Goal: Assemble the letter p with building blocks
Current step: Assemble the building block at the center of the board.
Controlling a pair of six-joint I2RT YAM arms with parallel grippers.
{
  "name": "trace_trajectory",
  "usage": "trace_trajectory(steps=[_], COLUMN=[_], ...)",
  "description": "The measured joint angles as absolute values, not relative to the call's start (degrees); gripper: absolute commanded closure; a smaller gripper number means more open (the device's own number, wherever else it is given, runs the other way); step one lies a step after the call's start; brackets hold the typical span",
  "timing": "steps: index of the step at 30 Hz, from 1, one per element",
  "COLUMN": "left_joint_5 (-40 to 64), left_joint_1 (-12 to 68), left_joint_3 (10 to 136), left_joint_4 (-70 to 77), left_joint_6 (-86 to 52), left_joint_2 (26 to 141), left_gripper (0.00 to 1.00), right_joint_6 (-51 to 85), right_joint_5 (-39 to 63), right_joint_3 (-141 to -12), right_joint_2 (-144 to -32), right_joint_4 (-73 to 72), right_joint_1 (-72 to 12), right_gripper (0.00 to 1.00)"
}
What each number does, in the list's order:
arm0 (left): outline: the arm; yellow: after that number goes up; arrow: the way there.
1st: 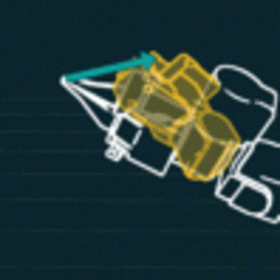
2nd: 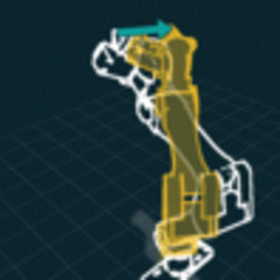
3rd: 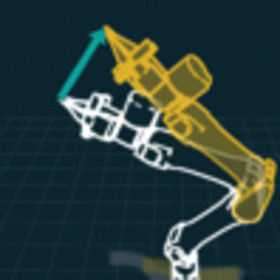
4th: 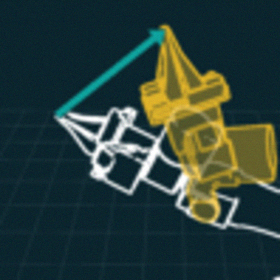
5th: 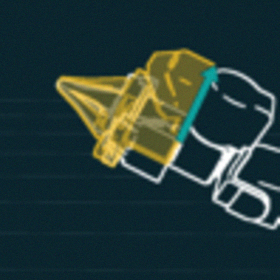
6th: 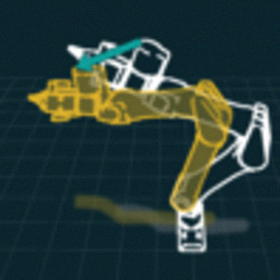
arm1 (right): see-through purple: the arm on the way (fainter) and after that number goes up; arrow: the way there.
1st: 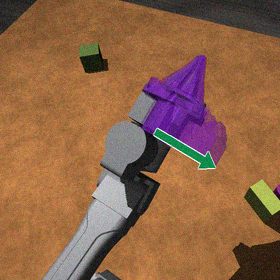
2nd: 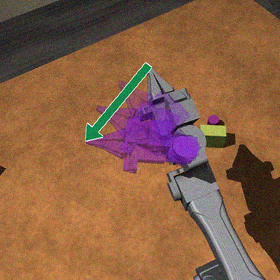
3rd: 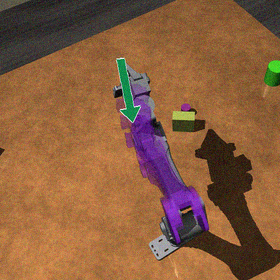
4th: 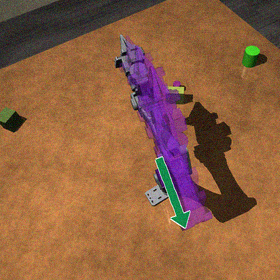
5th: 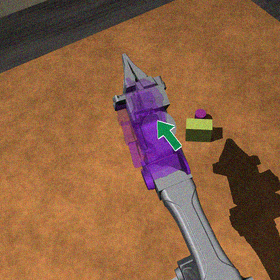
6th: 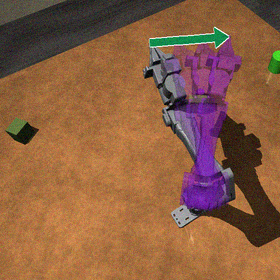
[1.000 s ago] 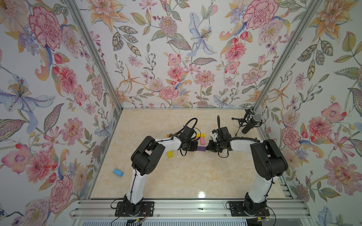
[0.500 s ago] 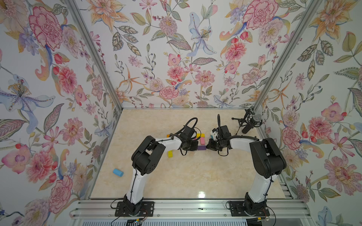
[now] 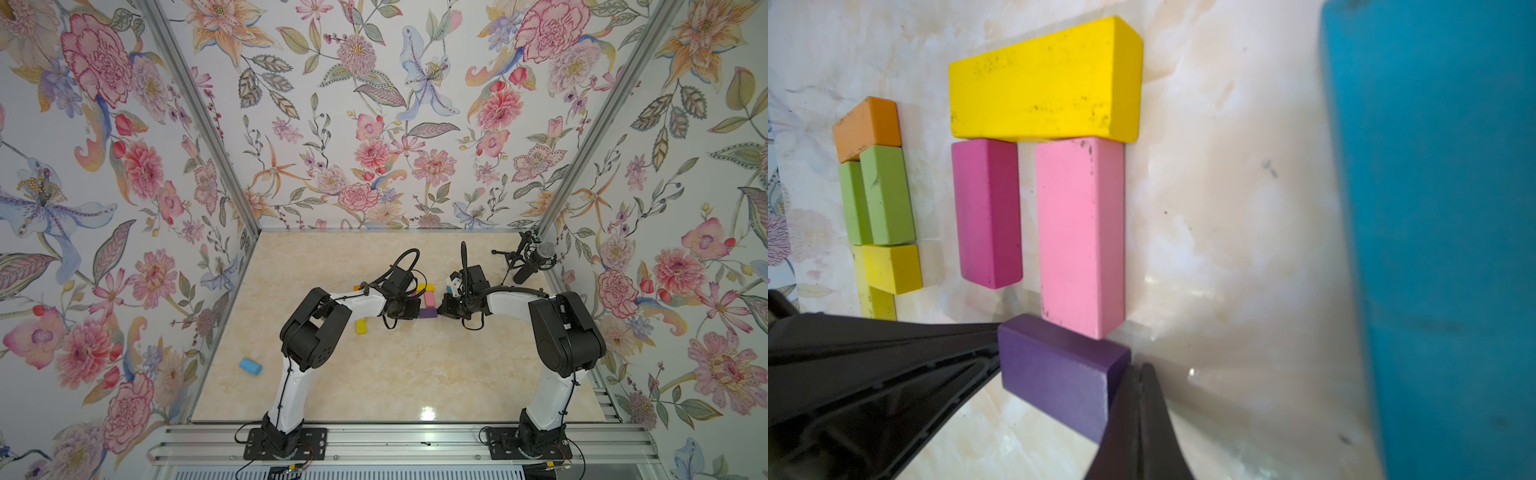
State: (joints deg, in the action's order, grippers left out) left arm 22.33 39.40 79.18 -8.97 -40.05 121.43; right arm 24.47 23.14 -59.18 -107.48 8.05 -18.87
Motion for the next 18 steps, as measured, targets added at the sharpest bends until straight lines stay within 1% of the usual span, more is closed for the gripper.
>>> trace_trajectory(steps=[18], left_joint_5=[21.58], left_joint_1=[39.27], left_joint_3=[78.0], left_joint_4=[-8.29], left_joint_6=[-40.05], left_joint_2=[120.75], left_gripper=[1.0], right_joint_6=[24.49], right_joint_5=[23.22], right_joint_3=[-59.13], right_joint_2=[-107.48], right_joint_4=[7.97], right_joint_1=[-18.98], right_gripper=[1.0])
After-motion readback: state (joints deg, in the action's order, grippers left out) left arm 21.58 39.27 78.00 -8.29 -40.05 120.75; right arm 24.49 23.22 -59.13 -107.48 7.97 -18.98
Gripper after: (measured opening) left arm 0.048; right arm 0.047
